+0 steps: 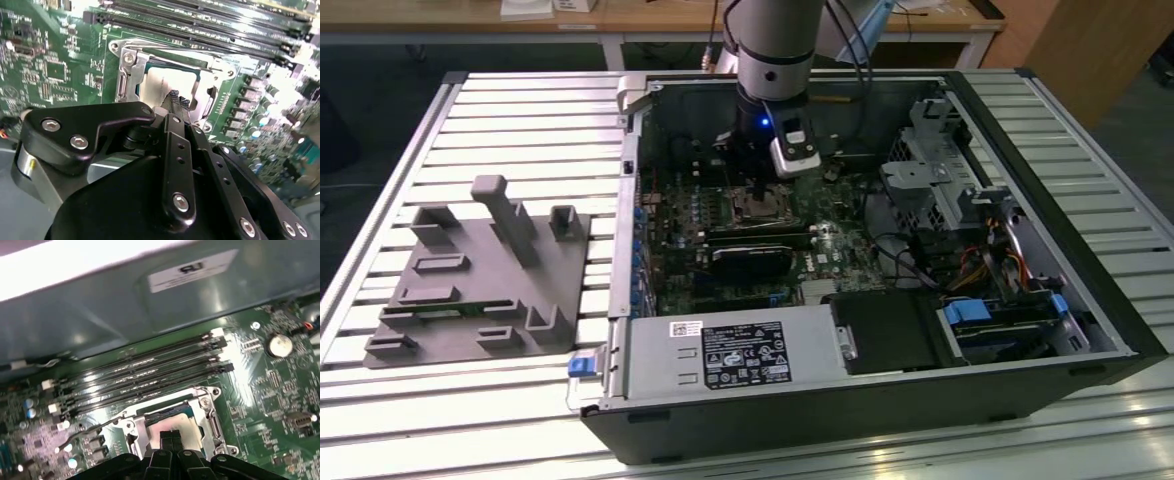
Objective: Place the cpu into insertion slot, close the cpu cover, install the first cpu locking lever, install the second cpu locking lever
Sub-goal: 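Close the cpu cover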
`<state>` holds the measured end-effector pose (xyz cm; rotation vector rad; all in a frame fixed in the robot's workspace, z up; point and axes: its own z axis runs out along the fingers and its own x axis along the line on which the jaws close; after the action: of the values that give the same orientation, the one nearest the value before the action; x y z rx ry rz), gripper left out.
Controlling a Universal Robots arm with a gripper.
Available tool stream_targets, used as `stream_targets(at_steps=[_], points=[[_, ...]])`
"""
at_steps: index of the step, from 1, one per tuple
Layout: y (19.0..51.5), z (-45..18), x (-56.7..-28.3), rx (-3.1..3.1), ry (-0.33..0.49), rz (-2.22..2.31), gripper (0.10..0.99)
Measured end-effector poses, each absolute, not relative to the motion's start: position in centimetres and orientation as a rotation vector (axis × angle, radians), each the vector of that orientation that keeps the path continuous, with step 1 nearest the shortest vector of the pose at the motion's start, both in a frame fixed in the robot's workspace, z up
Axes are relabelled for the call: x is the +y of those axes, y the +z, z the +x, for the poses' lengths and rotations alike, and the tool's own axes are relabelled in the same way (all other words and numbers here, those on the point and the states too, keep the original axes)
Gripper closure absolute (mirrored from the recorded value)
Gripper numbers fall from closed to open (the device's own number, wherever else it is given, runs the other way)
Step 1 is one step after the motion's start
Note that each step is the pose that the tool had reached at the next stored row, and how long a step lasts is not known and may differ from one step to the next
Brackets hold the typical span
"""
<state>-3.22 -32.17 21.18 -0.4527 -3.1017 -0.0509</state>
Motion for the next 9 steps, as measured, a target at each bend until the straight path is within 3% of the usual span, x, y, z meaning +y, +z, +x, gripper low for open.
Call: stream_targets(at_steps=[9], points=[[21.12,-3.22,-32.17,-3.126,-0.051,-0.198,0.98]])
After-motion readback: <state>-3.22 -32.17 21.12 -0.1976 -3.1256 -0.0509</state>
